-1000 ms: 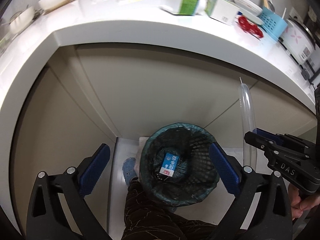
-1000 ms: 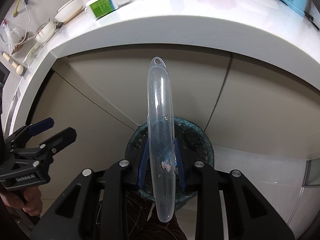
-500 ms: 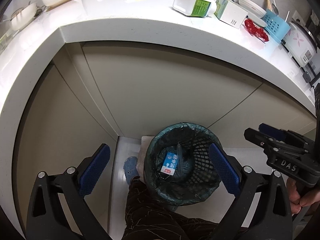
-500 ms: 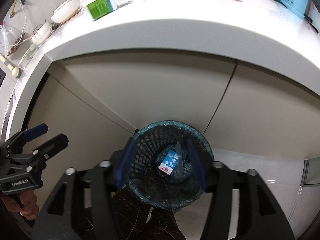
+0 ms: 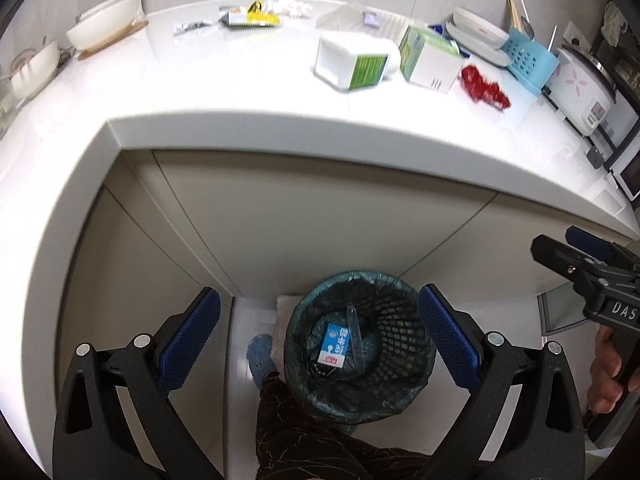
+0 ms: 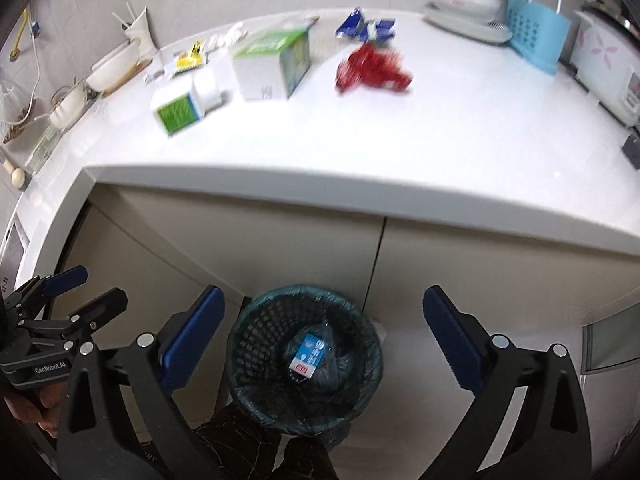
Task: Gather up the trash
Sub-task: 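Raise both tools back over the counter toward the remaining trash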
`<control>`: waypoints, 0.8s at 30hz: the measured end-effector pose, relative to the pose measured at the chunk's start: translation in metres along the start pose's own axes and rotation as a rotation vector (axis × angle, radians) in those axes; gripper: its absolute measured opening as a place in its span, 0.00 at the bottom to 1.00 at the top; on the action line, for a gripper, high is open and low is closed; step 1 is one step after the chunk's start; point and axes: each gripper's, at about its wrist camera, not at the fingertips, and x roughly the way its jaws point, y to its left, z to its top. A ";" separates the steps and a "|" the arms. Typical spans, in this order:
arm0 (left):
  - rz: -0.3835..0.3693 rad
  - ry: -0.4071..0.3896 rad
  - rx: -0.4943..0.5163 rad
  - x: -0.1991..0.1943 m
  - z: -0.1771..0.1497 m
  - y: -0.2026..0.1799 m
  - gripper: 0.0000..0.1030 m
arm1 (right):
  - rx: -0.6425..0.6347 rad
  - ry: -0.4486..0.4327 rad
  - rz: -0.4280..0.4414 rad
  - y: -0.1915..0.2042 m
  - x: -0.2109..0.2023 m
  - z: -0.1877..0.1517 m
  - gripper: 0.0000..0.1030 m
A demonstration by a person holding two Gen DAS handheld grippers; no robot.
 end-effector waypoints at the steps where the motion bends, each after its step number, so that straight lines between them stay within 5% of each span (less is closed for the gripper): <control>1: 0.003 -0.006 0.002 -0.002 0.004 0.000 0.94 | 0.004 -0.005 0.000 -0.002 -0.004 0.003 0.93; 24: 0.006 -0.082 0.069 -0.026 0.102 -0.014 0.94 | 0.070 -0.091 -0.059 -0.030 -0.037 0.091 0.93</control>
